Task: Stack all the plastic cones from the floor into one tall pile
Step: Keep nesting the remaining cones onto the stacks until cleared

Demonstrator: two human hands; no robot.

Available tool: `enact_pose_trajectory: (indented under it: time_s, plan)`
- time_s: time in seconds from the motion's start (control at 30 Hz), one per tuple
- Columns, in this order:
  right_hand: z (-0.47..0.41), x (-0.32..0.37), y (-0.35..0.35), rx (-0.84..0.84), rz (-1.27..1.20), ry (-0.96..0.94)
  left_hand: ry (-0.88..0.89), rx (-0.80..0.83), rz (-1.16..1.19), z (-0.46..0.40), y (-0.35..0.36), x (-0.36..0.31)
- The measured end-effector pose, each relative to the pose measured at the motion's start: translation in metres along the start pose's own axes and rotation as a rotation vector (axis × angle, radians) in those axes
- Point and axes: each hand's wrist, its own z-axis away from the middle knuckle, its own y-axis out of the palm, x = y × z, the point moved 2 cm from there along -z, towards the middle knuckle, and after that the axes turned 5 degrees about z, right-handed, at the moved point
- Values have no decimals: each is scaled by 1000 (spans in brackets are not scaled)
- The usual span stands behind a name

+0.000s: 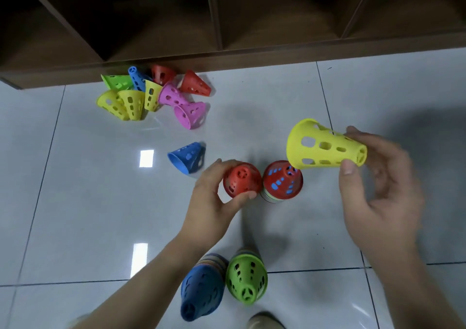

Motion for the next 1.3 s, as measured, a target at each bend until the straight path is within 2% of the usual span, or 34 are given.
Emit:
enact_pose_trajectory:
  time_s: [0.17,0.3,0.43,0.57,0.67,0.7,0.8,0.87,0.93,1.03,1.13,1.23,1.3]
  plan:
    - [4,9,0,30,114,-97,31,1,-195,-8,-1,18]
    - [13,-3,23,90,251,-137,81,49,-168,-14,-5,17]
    - [31,-32,60,263,135,-31,21,98,-95,-14,-5,14]
    - [44,-52,81,181,30,1,-18,178,-129,-14,-10,14]
    - [47,-62,94,113,-15,20,2,315,-290,-17,-28,25]
    - [48,-65,97,99,-16,30,4,317,-356,-23,-37,32]
    - [51,-71,105,61,-17,57,43,130,-734,-57,-65,58]
    - [52,-71,108,44,-23,78,-43,79,-974,-83,-80,75]
    - [53,-72,109,38,-20,84,-103,109,-1065,-101,-90,89]
    - [52,-75,109,44,-27,107,-66,108,-1162,-114,-97,99]
    - [53,-75,111,63,-9,123,-124,143,-1179,-117,-98,104]
    - [54,-76,109,99,-3,127,-282,209,-1075,-111,-100,105]
    - [53,-76,106,127,-9,129,-287,244,-955,-102,-97,97]
